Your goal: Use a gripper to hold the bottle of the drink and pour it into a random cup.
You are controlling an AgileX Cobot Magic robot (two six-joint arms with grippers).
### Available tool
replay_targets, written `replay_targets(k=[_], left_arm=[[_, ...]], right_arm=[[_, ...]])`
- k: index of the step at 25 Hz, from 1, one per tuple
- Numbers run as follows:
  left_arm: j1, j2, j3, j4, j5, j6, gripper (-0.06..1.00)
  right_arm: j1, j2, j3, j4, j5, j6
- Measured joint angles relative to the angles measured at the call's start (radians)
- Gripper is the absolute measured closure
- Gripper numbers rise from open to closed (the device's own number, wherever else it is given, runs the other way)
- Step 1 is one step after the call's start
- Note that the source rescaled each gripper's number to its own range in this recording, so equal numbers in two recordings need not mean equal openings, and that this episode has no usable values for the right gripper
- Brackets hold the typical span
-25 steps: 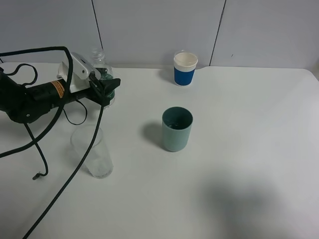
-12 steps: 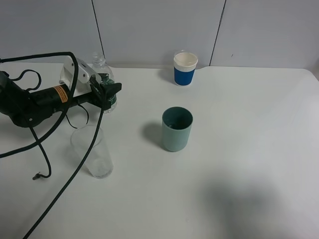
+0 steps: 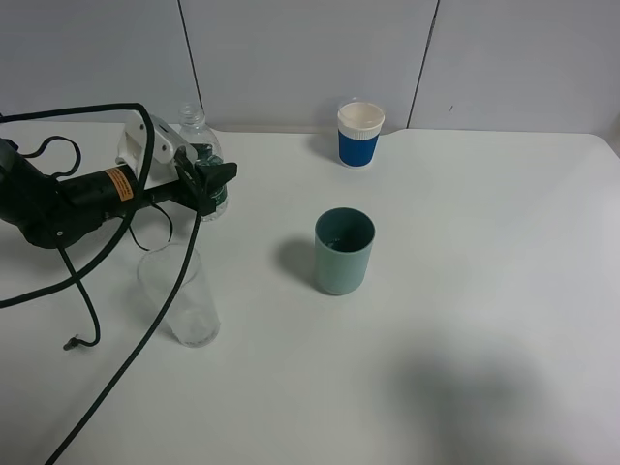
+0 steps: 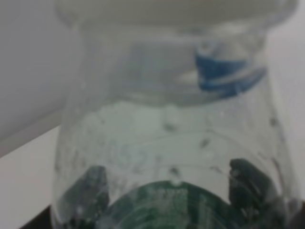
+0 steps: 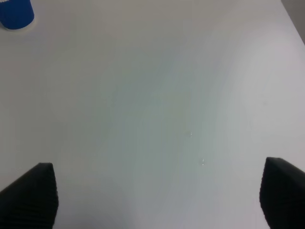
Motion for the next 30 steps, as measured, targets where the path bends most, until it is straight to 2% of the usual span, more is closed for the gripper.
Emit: replay_targets(k=[2, 6, 10, 12, 16, 22, 30], left_arm=[[0.0, 0.0, 0.0, 0.0, 0.0, -0.016, 0.77], [0.0, 0.0, 0.0, 0.0, 0.0, -0.037, 0.4], [0.0, 0.0, 0.0, 0.004, 0.0, -0.079, 0.08], [0.0, 0.0, 0.0, 0.005, 0.0, -0.109, 0.0], [0.0, -0.001, 0.0, 0.005, 0.008, -0.169, -0.04], [0.0, -0.068, 0.004, 0.008, 0.108, -0.238, -0.04], [0.0, -0.23, 0.117, -0.036, 0.2, -0.242, -0.04]], right_arm=[[0.0, 0.0, 0.0, 0.0, 0.0, 0.0], [0.0, 0.0, 0.0, 0.0, 0.0, 0.0], [0.0, 0.0, 0.0, 0.0, 0.0, 0.0], [0.0, 0.0, 0.0, 0.0, 0.0, 0.0], [0.0, 0.0, 0.0, 0.0, 0.0, 0.0], [0.0, 0.0, 0.0, 0.0, 0.0, 0.0], [0.0, 0.0, 0.0, 0.0, 0.0, 0.0]])
